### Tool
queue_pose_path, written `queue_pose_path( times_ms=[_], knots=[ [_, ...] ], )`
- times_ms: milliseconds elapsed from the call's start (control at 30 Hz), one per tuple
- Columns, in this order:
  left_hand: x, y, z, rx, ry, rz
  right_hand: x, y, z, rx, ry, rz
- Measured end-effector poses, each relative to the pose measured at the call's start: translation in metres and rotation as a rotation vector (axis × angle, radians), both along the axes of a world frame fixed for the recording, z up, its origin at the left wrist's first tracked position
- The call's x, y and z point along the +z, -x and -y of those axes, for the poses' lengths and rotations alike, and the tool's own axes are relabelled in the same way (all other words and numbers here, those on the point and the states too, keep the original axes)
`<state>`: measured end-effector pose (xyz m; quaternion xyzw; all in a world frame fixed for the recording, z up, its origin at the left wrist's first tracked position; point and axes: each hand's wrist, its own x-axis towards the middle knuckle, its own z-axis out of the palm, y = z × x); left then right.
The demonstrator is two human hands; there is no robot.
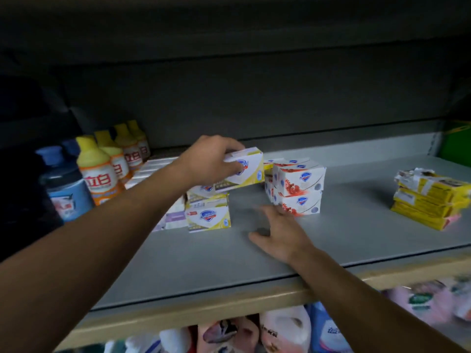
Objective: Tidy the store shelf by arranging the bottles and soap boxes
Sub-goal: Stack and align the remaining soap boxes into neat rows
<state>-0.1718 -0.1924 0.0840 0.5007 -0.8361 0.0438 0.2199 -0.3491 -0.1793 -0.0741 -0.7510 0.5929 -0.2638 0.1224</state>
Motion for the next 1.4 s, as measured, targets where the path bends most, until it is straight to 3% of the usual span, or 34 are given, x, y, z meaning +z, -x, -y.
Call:
queue_pose_path(
  times_ms=[100, 200, 300, 367, 500, 567, 667, 833, 967, 1133, 1267, 1400],
  knots=[
    [-0.027, -0.016, -0.020, 0.004, -0.077, -0.072, 0.016, -0.005, -0.010, 0.089, 0.148, 0.304],
    [-0.049, -0.027, -0.031, -0.007, -0.216, -0.166, 0.030, -0.013, -0.023, 0.235, 0.267, 0.256],
    [-0.067, -0.038, -0.040, -0.055, -0.418, -0.472, 0.032, -0.019, -0.028, 0.327, 0.333, 0.089],
    [-0.079, -0.044, -0.044, -0.061, -0.504, -0.718, 0.030, -0.022, -0.031, 0.327, 0.307, 0.098],
    [-0.103, -0.055, -0.049, -0.137, -0.648, -1.223, 0.018, -0.025, -0.036, 0.224, 0.137, 0.393],
    [-0.119, -0.059, -0.052, -0.217, -0.712, -1.337, 0.012, -0.027, -0.036, 0.151, 0.035, 0.552],
    [-0.142, -0.051, -0.056, -0.204, -0.712, -1.354, 0.008, -0.031, -0.033, 0.024, -0.182, 0.753],
    [-0.157, -0.040, -0.053, -0.059, -0.546, -1.298, 0.004, -0.029, -0.027, 0.004, -0.310, 0.768],
    [-0.159, -0.042, -0.052, -0.084, -0.508, -1.250, -0.003, -0.028, -0.023, -0.007, -0.257, 0.754],
    [-0.159, -0.043, -0.056, -0.184, -0.578, -1.301, -0.011, -0.021, -0.027, 0.067, -0.161, 0.911],
    [-0.160, -0.043, -0.057, -0.173, -0.551, -1.268, -0.014, -0.018, -0.032, 0.170, -0.068, 0.759],
    [-0.160, -0.047, -0.059, -0.228, -0.527, -1.235, -0.017, -0.020, -0.031, 0.145, -0.013, 0.723]
  ],
)
